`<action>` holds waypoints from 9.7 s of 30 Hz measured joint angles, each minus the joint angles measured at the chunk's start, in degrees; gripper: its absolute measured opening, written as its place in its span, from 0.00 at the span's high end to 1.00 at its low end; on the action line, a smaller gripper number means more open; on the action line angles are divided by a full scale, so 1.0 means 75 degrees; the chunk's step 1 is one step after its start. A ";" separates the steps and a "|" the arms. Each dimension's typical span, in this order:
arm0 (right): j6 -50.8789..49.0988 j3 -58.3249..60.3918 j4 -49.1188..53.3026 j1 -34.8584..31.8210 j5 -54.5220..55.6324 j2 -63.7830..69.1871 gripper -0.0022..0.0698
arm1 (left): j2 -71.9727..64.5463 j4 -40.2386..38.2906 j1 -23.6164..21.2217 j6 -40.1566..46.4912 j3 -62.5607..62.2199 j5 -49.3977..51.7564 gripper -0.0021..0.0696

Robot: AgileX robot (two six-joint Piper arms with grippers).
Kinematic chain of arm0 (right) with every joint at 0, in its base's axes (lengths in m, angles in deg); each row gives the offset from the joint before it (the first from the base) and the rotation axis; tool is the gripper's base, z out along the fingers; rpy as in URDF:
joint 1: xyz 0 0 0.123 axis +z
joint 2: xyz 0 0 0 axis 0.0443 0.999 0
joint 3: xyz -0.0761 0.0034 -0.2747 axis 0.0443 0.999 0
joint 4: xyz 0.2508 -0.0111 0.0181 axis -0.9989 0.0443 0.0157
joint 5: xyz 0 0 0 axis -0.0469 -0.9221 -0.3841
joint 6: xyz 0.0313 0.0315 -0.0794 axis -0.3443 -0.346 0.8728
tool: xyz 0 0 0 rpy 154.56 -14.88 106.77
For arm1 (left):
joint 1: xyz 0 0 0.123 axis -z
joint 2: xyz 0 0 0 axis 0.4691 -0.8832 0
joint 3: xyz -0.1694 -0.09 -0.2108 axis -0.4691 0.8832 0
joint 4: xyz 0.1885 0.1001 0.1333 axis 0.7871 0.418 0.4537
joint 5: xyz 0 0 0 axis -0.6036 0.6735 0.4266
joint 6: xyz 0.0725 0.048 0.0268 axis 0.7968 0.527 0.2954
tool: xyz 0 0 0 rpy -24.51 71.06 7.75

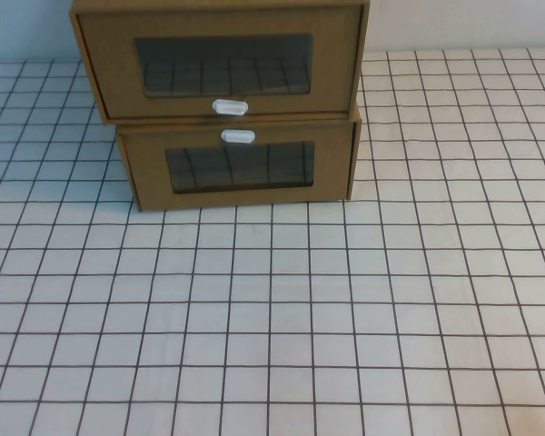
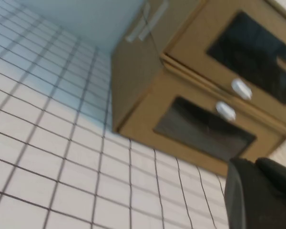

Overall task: Open the shoe box
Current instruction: 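Pull the top drawer of the cardboard box fully open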

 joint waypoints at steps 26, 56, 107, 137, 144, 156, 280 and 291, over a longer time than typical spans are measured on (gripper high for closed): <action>0.0000 0.0000 0.0000 0.0000 0.0000 0.0000 0.99 | -0.9234 -0.0300 -0.0023 0.4524 -1.0026 0.4227 0.97; 0.0000 0.0000 0.0761 0.0000 0.0451 0.0000 0.99 | -1.4528 -0.0166 0.1277 0.4262 -1.6092 0.6171 0.97; 0.2927 -0.6682 -0.4126 0.1297 -0.2941 0.7870 0.99 | -1.5053 0.0397 0.1308 0.3973 -1.6225 0.5728 0.97; -0.5482 -0.9910 1.0640 0.7239 -0.1061 1.3063 0.84 | -1.5053 0.0397 0.1308 0.3858 -1.6225 0.5796 0.97; -0.7345 -0.9910 1.3191 0.7239 -0.0926 1.3533 0.60 | -1.5053 0.0397 0.1308 0.3800 -1.6225 0.5932 0.97; -0.7360 -1.1203 1.3816 0.6701 -0.0502 1.4595 0.58 | -1.5053 0.0352 0.1308 0.3795 -1.6243 0.6041 0.97; -0.5104 -0.8748 1.2068 0.8685 -0.2572 1.3159 0.96 | -1.4963 0.0180 0.1308 0.3092 -1.6283 0.7017 0.97; -0.5636 -0.8388 1.1494 0.9561 -0.3790 1.3069 0.94 | -1.4963 0.0180 0.1308 0.3078 -1.6283 0.7033 0.97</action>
